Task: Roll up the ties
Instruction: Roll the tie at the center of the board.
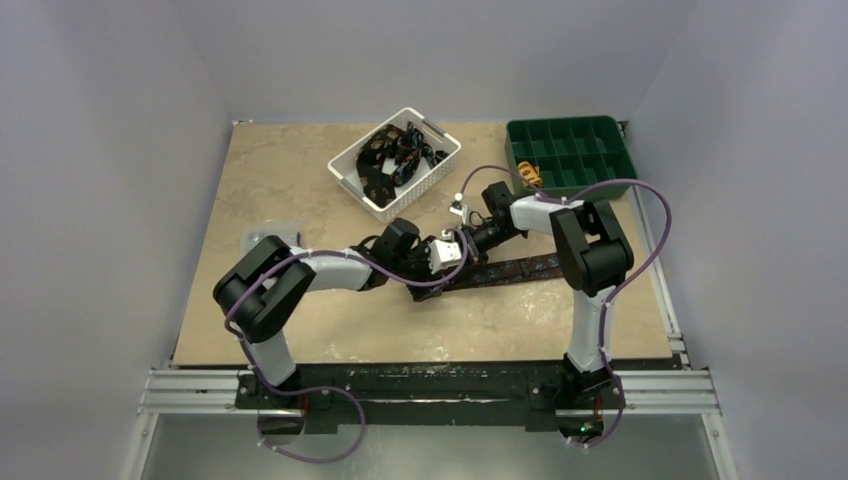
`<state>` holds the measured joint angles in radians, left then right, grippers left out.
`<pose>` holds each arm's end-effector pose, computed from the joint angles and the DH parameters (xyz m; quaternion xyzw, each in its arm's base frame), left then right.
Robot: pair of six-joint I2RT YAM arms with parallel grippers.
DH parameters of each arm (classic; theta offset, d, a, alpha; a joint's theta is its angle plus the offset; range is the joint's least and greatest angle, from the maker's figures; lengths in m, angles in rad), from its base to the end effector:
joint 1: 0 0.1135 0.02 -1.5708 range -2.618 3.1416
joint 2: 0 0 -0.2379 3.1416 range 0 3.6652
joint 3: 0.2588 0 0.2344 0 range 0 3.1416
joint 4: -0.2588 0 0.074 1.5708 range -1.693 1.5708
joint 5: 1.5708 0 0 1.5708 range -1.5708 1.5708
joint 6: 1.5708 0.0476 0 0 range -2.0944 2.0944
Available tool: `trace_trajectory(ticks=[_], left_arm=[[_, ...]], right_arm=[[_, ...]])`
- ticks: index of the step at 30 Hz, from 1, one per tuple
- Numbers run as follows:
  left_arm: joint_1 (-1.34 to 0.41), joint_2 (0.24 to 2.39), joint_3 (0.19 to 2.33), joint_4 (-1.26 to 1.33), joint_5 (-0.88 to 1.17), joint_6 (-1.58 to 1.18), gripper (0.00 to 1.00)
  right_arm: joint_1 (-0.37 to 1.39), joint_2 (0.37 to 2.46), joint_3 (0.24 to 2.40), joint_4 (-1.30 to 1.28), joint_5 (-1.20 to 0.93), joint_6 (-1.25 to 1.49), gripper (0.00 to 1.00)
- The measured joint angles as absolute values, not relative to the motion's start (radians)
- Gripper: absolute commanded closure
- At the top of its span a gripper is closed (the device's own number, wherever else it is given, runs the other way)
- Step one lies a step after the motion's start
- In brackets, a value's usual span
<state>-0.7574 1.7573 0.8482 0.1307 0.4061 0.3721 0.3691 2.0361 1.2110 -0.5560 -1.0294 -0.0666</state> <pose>0.2301 -0.2435 0.1227 0.5493 0.7216 -0.2550 0.3354 0.3053 0.1618 0.1036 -0.2328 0.8360 0.4969 0.0077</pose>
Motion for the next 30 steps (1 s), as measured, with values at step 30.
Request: trace_trajectory(ticks=[30], left_arm=[[-0.76,1.826,0.76,0.479,0.492,0.307,0.57]], right_arm=[[0.335,2.064,1.225,-0.62,-0.925,-0.071,1.0]])
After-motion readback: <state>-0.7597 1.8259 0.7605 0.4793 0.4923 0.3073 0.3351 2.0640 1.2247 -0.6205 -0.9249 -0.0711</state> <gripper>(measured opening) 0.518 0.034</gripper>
